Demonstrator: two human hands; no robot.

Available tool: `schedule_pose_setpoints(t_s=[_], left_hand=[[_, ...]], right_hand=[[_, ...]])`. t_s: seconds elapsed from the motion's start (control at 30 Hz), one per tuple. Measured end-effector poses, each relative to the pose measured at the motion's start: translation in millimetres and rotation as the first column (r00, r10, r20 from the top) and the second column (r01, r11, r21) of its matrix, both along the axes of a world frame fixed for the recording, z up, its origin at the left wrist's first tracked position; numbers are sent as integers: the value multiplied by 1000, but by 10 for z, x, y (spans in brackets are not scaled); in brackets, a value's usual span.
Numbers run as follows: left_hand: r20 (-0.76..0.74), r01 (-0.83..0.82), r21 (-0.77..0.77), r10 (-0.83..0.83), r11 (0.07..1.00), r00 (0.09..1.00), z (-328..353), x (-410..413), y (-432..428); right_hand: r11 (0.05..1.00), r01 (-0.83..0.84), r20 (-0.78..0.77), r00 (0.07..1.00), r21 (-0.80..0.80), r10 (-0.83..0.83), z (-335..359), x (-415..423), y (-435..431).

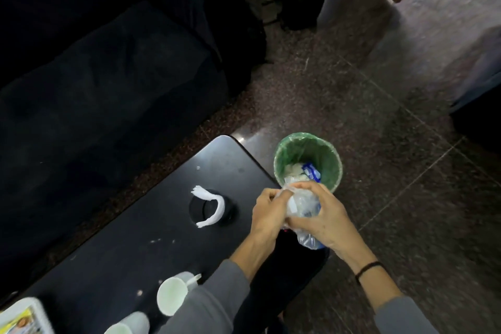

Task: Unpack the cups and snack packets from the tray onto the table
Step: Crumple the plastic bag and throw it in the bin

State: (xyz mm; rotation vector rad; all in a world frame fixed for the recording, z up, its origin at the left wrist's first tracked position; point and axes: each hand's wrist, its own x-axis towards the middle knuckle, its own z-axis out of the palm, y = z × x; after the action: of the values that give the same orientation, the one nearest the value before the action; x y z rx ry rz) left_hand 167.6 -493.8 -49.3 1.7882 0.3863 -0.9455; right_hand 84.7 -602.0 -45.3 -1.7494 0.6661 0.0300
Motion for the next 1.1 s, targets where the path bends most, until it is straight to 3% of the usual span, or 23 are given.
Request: schedule_pose_setpoints(t_s=[0.13, 0.27, 0.37, 0.53, 0.73, 0.87, 1.1], left_hand=[[-119, -39, -109, 25, 993, 993, -138, 91, -271], [-136, -24, -115, 8, 993, 991, -288, 213, -443], [-97, 26, -65, -33, 998, 995, -424, 321, -530], [-101, 17, -40, -21, 999, 995, -638, 448, -661], [-120, 6, -43, -11, 999, 993, -829, 424, -694], [-119, 7, -18, -9, 1000, 993, -808, 421, -644], [-114, 30, -11, -31, 999, 993, -599, 409, -512]], right_hand=[[975, 206, -74, 975, -80, -212, -291, 174, -269], [876, 480, -156, 863, -44, -481, -632, 387, -584], [888, 430, -160, 877, -161, -453, -903, 598, -836], [921, 174, -410, 855, -350, -317, -1319, 950, -1131], [946, 62, -507, 832, -320, -226, -1567, 1037, -1197], [946, 18, -463, 869, -325, -176, -1564, 914, -1128], [957, 100, -409, 888, -271, -209, -1363, 801, -859]])
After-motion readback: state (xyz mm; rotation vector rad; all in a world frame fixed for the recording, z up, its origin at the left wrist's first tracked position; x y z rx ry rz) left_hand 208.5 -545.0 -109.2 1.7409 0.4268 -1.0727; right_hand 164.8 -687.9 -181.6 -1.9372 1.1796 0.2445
